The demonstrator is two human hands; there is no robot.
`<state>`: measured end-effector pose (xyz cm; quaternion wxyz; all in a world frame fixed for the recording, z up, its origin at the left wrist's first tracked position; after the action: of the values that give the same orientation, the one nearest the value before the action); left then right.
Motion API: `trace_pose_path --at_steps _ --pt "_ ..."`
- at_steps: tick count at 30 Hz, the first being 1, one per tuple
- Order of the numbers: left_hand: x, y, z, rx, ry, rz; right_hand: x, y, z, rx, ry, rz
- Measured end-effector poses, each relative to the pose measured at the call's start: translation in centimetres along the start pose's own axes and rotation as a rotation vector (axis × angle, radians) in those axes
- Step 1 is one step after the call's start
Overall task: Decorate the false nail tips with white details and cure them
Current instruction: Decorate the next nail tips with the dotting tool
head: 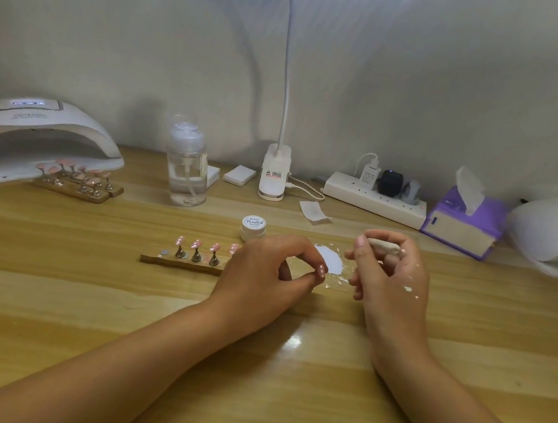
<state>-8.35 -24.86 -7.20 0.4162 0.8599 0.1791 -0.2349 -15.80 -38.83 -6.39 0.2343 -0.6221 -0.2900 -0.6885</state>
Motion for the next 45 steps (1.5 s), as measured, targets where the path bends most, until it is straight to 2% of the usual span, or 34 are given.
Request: trace_pose_path --at_steps 13,22,28,37,45 --pt "0.5 -0.1 0.1 0.048 0.042 -0.016 0.0 0.9 -0.4 -0.031 0.147 0.198" --pt "0.6 -0.1 0.1 0.078 0.057 -0.071 0.3 1.1 -0.6 0.006 0.191 0.259" --pt "0.6 -0.1 0.1 0.111 0.064 -0.083 0.4 0.7 -0.6 0.035 0.117 0.216" --pt "0.2 -0.1 -0.1 0.138 0.120 -0.097 0.4 -0.3 0.1 0.170 -0.036 0.184" --pt "-0.3 -0.2 -0.1 0.171 0.194 -0.071 -0.5 0.2 0.1 0.109 -0.108 0.153"
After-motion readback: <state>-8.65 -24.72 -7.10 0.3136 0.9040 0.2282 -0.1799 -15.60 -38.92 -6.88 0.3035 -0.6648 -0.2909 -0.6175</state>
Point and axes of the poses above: each hand's wrist, its own y-axis towards the middle knuckle, its own z-axis out of the palm, x = y × z, the point moved 1 cm from there along y, towards the middle knuckle, and after that the axes turned 11 degrees about z, right-handed, at the moved point
